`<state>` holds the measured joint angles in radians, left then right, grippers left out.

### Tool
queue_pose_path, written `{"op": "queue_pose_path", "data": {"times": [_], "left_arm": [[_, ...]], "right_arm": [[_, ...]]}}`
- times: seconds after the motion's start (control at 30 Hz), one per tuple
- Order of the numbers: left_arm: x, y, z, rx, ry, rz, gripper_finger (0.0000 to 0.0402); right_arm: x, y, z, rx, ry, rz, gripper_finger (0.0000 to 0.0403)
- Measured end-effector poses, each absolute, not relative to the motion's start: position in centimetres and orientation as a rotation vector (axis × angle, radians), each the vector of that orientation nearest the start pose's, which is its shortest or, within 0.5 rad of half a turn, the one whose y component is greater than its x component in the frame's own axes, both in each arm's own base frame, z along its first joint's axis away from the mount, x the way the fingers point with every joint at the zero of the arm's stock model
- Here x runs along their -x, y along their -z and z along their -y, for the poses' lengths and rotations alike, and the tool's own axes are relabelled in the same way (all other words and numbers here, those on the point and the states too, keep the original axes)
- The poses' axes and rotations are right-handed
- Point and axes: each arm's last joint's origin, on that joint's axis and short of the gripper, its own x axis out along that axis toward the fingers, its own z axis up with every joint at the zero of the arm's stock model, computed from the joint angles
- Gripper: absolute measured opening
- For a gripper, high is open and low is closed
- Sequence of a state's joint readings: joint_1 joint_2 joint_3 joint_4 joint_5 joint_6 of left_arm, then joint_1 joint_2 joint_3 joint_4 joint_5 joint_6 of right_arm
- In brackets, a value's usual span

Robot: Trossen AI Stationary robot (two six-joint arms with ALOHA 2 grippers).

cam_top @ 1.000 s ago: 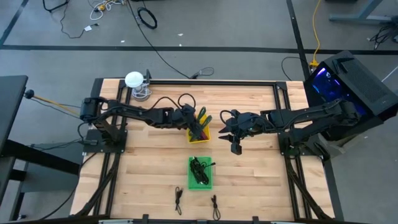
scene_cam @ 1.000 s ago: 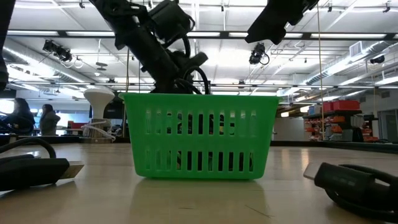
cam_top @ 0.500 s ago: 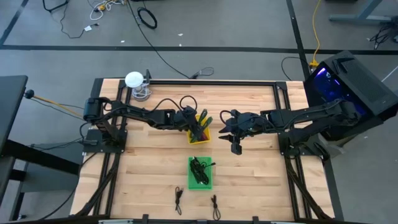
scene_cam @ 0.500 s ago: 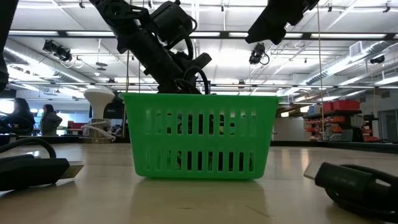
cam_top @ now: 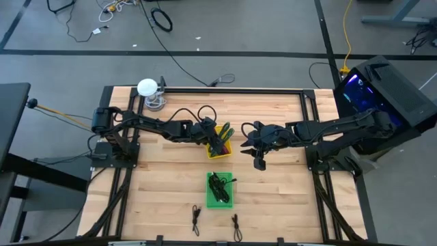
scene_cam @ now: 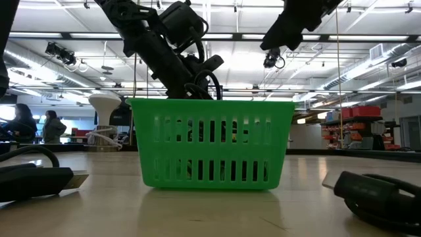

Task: Pick & Place USB Port
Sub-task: Put the black and green charger cable into the yellow bin, then put the black charger cable into the green bin

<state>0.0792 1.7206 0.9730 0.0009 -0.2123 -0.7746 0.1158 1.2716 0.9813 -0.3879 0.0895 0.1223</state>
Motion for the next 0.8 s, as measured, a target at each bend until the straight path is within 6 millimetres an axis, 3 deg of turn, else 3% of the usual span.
{"op": "queue_pose_path", "data": {"times": [0.43,0.8], "left_arm": [[-34.9,-17.7,-3.2,0.675,-0.556,-0.591,0.0105],[-35.7,-18.7,-3.3,0.557,-0.466,-0.500,0.0108]], "right_arm": [[-26.8,-28.3,-2.9,-0.048,0.015,-0.666,0.0111],[-26.8,-28.3,-2.9,-0.048,0.015,-0.668,0.0111]]}}
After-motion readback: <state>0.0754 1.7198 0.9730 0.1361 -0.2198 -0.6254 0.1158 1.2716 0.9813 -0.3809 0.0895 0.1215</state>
